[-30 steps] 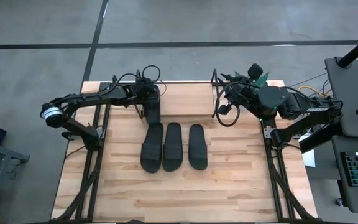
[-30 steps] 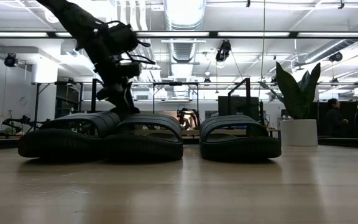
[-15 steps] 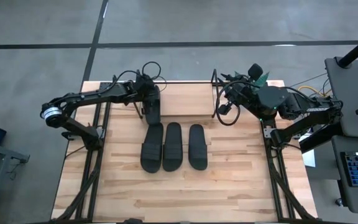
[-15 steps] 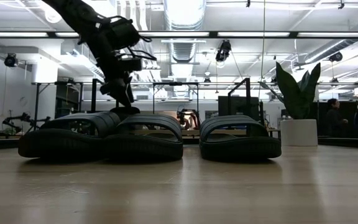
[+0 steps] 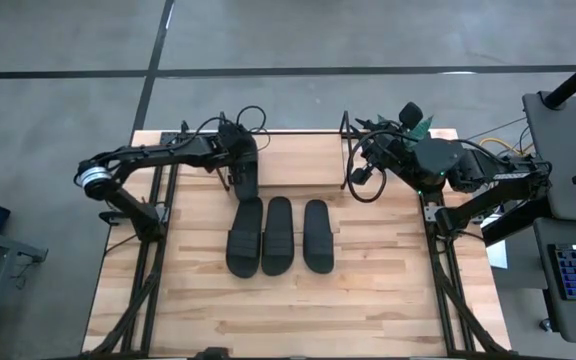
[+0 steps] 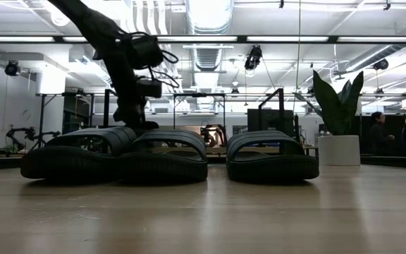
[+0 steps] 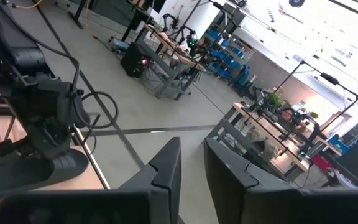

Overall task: Pick and place slides into the shelf
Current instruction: Put the black slide on the shelf

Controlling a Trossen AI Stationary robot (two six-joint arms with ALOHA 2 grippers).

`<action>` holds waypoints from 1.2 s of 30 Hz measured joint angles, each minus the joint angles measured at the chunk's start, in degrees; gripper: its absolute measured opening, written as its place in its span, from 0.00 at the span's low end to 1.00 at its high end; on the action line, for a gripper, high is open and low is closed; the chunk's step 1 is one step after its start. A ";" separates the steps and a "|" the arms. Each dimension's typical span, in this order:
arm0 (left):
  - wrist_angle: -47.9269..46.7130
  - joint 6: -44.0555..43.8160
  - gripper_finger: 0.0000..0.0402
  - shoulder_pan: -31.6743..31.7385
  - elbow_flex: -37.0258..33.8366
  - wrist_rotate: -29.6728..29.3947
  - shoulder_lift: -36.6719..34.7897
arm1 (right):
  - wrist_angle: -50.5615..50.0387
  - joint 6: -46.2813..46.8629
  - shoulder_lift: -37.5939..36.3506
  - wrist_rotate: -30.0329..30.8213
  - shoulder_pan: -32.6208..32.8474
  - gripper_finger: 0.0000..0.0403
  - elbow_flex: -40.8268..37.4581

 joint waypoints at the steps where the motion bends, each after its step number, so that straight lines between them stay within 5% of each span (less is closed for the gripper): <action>1: 0.06 0.00 0.45 -0.04 0.00 0.01 0.26 | -0.02 0.00 0.00 0.00 0.00 0.15 0.00; 12: 1.91 0.09 0.03 -0.22 0.04 -2.93 -0.43 | -0.76 -0.04 0.00 0.00 0.00 0.15 0.00; 20: 7.30 3.58 0.02 -0.24 0.04 -12.88 -0.55 | -0.83 -0.24 0.00 0.00 0.00 0.13 0.00; 36: 14.07 8.00 0.00 0.22 -1.33 -14.89 5.02 | -1.27 -0.66 0.00 0.00 0.00 0.13 0.00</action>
